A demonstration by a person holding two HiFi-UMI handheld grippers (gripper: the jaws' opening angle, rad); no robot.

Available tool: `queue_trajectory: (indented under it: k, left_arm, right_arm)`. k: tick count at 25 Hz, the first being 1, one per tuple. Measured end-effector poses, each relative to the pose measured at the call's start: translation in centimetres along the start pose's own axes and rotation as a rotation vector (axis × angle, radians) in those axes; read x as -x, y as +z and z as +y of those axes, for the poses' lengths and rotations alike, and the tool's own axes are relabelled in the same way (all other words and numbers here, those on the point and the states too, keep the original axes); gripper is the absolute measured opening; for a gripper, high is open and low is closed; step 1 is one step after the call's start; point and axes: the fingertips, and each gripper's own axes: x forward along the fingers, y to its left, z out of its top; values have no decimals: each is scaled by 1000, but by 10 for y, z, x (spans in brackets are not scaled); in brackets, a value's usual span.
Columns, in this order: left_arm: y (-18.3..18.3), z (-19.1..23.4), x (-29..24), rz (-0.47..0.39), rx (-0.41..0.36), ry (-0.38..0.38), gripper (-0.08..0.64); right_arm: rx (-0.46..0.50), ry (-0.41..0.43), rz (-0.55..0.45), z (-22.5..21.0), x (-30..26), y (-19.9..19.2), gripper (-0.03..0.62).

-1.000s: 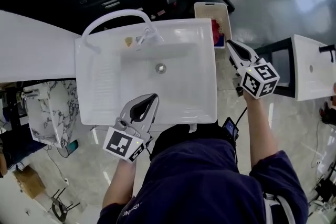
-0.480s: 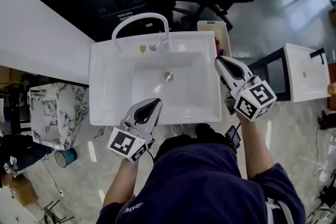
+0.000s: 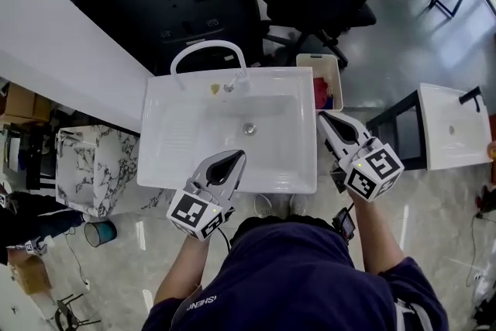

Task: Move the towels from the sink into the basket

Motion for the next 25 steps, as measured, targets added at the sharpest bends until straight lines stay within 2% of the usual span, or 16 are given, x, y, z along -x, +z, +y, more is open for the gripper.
queue_trajectory:
  k: [5,12,25]
  left_arm:
    - [8,-35,-22,-19,6,27,3]
    - [3,-85,-38,13,0,43,3]
    - [12,-84,-24,-8,-33,58,3]
  right_arm:
    - [3,72,1,-2,29,4,10]
    - [-23,150,3,-4,52,-4,9]
    - [-14,157,-10,14,50,-5,9]
